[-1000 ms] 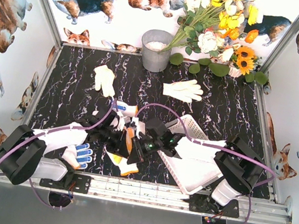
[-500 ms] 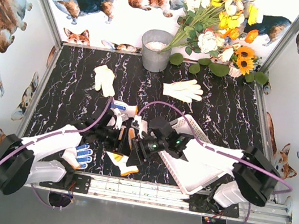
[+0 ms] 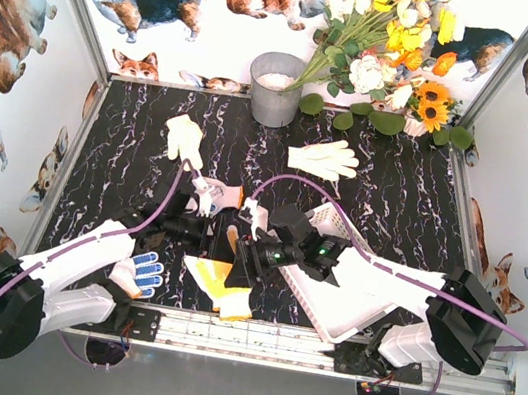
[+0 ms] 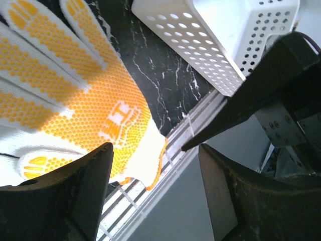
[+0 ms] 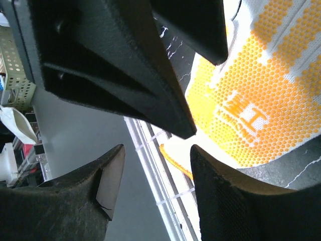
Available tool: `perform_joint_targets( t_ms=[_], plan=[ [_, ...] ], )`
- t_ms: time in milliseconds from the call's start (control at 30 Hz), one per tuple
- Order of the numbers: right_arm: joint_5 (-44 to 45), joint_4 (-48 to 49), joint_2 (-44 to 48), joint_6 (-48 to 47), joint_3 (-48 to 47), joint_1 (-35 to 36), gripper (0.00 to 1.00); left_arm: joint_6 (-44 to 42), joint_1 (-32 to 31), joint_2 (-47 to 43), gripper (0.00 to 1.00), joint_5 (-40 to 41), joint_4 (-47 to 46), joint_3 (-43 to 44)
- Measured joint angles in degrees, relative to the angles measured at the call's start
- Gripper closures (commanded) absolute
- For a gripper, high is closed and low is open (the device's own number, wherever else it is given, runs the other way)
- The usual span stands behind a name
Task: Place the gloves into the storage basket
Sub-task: Pair the glove with the glove.
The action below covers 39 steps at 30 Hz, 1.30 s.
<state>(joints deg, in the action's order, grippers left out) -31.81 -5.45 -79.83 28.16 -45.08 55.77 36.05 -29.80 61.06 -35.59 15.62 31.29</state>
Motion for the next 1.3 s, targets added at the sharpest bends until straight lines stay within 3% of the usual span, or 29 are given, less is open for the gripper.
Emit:
perform_joint_targets(
  t_ms=[133, 267, 533, 633, 867, 1167, 1300],
  plan=[
    [0.22, 0.76, -0.17, 0.68, 0.28, 0.07, 0.47, 0.17, 0.20, 0.02, 0.44, 4.92, 0.33, 0.02],
    [1.46, 0.48, -0.15, 0.94, 0.76, 0.17, 0.51, -0.24, 0.33, 0.11, 0.52, 15.28, 2.62, 1.09],
    [11.58, -6.80, 1.03, 3.96, 0.61, 0.28, 0.54, 1.81, 0.63, 1.86, 0.60, 30.75, 2.38, 1.73],
    [15.23, -10.91, 0.94, 5.79, 0.35, 0.26, 0.58, 2.78, 0.63, 3.39, 0.67, 32.54, 1.66, 1.70],
    [22.14, -17.49, -2.86, 9.07, -4.24, 0.87, 0.59, 2.93, 0.63, 5.68, 0.67, 33.94, 0.11, 1.68],
    [24.87, -18.95, -9.84, 11.26, -7.54, 1.29, 0.59, 3.61, 0.90, 9.66, 0.68, 35.41, -2.91, 1.14],
    [25.05, -19.34, -12.17, 11.39, -8.39, 1.49, 0.59, 4.31, 0.90, 10.19, 0.73, 35.19, -5.09, 0.22]
  ],
)
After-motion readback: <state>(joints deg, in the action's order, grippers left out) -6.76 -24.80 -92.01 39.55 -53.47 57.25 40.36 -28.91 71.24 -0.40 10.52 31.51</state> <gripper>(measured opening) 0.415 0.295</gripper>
